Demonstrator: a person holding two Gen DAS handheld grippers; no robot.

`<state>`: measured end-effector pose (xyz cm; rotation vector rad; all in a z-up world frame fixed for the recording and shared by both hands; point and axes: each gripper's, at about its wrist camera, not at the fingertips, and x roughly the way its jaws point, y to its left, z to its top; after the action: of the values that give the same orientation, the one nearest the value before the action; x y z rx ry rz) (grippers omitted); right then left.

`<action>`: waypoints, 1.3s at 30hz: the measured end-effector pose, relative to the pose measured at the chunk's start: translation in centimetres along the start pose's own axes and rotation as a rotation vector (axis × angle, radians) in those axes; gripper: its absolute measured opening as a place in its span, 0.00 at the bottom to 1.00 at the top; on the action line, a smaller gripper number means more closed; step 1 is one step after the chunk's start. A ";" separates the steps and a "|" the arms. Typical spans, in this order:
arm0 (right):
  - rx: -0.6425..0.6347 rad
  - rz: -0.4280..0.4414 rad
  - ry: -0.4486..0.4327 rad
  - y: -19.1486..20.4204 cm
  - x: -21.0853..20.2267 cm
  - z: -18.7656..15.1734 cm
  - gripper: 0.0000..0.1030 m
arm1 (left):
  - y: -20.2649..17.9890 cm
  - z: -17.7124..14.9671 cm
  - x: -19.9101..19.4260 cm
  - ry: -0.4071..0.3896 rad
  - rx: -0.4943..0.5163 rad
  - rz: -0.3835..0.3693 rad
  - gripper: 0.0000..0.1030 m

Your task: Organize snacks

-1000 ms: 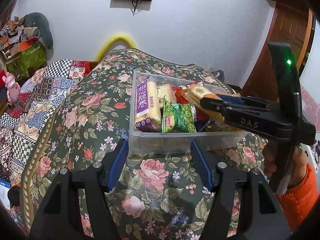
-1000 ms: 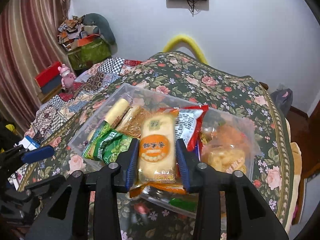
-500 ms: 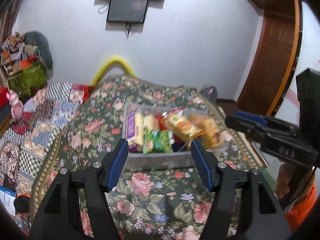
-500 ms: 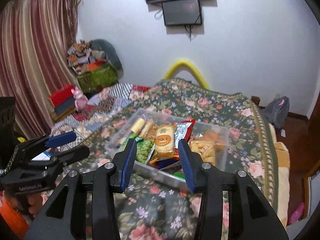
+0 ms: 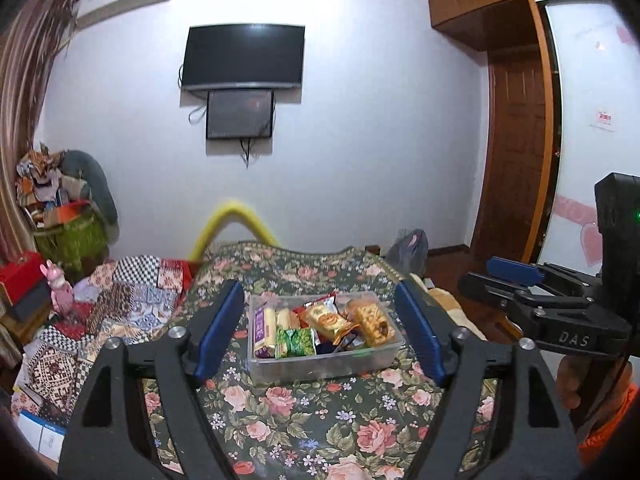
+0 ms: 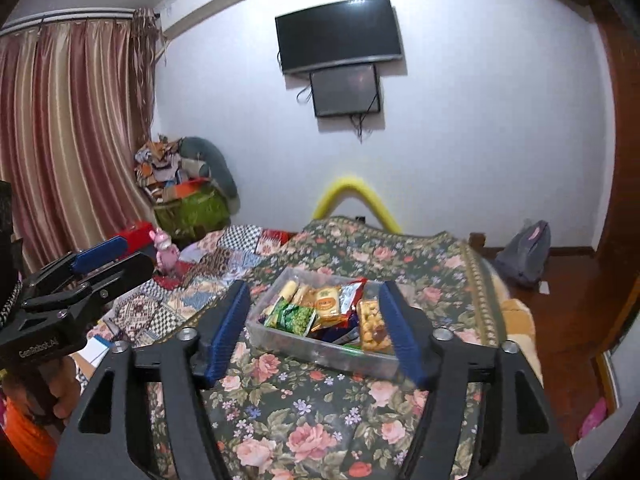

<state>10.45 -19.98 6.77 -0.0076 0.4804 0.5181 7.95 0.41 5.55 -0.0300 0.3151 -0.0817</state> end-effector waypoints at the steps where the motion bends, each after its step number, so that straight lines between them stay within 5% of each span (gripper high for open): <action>1: -0.002 -0.005 -0.013 0.1 -0.5 0.0 0.68 | -0.1 0.0 -0.4 -0.009 0.001 0.000 0.80; 10: -0.016 -0.057 -0.073 0.9 -2.5 -0.5 0.89 | -1.2 -0.3 -2.8 -0.054 0.017 0.005 0.98; 19: -0.027 -0.099 -0.103 1.5 -3.5 -1.3 1.00 | -1.8 -0.9 -2.8 -0.049 0.019 0.008 1.00; 39: -0.014 -0.105 -0.102 1.4 -3.9 -2.3 1.00 | -1.7 -1.3 -2.3 -0.035 0.014 0.020 1.00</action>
<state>5.82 -20.85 6.61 -0.0195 0.3746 0.4164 5.24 -1.11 5.06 -0.0146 0.2803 -0.0632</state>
